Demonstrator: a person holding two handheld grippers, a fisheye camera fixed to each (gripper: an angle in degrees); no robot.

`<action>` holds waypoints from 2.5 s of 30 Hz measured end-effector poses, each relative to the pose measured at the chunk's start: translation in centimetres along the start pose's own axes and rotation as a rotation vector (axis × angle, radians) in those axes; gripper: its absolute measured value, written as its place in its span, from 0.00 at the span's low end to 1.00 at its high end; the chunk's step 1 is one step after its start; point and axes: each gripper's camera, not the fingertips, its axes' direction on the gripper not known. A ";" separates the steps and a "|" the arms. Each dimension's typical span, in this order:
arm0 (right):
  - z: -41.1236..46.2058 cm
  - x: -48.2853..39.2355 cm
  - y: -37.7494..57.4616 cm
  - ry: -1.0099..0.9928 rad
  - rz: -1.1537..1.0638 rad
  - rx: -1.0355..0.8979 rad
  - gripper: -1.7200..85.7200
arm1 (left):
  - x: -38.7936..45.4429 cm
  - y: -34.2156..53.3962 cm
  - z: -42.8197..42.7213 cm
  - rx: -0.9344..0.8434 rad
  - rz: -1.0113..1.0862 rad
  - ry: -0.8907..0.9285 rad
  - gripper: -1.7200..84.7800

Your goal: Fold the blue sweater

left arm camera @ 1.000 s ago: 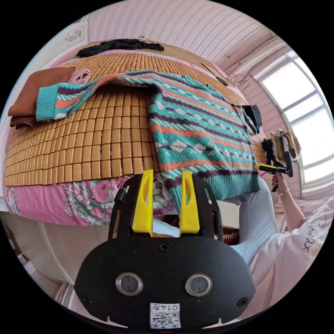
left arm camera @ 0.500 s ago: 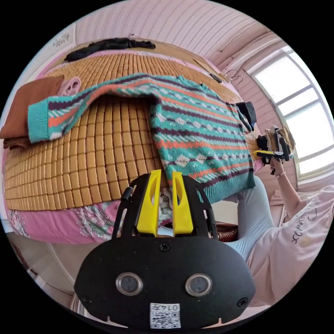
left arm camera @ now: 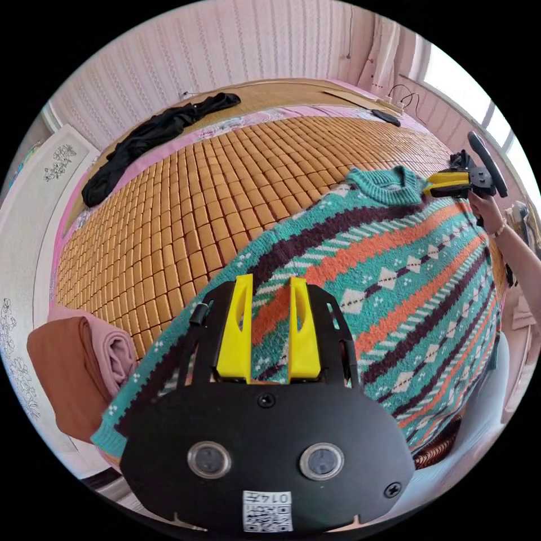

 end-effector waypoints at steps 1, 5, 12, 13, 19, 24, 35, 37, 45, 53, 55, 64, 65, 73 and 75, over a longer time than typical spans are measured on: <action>-0.3 -0.2 -0.2 -0.005 0.016 0.050 0.15 | -0.2 0.3 0.6 0.013 -0.011 0.002 0.13; -0.7 -1.5 -1.6 0.011 0.074 0.111 0.14 | -1.3 0.6 0.9 0.056 -0.032 0.000 0.13; -5.3 -2.6 2.8 -0.026 0.120 0.218 0.14 | -1.4 3.5 -1.1 0.102 -0.078 0.007 0.11; -6.5 -2.2 5.2 0.024 0.125 0.234 0.15 | -1.1 4.7 -2.2 0.136 -0.056 0.018 0.11; -5.9 3.3 14.7 0.417 0.337 0.016 0.14 | -1.0 10.4 -1.1 0.177 -0.067 -0.005 0.10; -8.2 5.8 16.5 0.288 0.348 -0.048 0.06 | -1.7 11.9 -1.4 0.182 -0.119 0.005 0.10; -17.5 10.1 27.6 0.475 0.646 -0.029 0.16 | -6.1 21.9 -9.4 0.369 -0.254 0.167 0.07; -17.5 7.0 26.5 0.322 0.536 0.034 0.18 | -7.9 26.2 -11.1 0.385 -0.328 0.163 0.08; -14.8 -15.6 14.6 -0.008 -0.111 0.182 0.17 | -16.9 43.9 -14.6 0.303 -0.715 -0.024 0.11; -16.1 -34.3 0.5 -0.351 -0.415 0.328 0.17 | -23.1 41.9 -11.4 0.357 -0.820 0.006 0.13; -16.4 -36.9 -1.5 -0.376 -0.440 0.349 0.17 | -24.7 41.0 -9.9 0.305 -0.882 0.025 0.13; -9.8 -42.6 -7.2 -0.343 -0.502 0.167 0.17 | -22.9 41.3 -14.0 0.439 -0.717 0.051 0.08; -9.4 -42.6 -7.1 -0.344 -0.500 0.166 0.17 | -22.3 40.9 -16.1 0.480 -0.649 0.011 0.08; -9.0 -40.7 -6.8 -0.434 -0.446 0.174 0.20 | -26.2 34.6 -17.0 0.442 -0.748 -0.087 0.09; -10.3 -37.9 -4.5 -0.473 -0.446 0.217 0.20 | -25.4 35.2 -17.9 0.538 -0.774 -0.058 0.08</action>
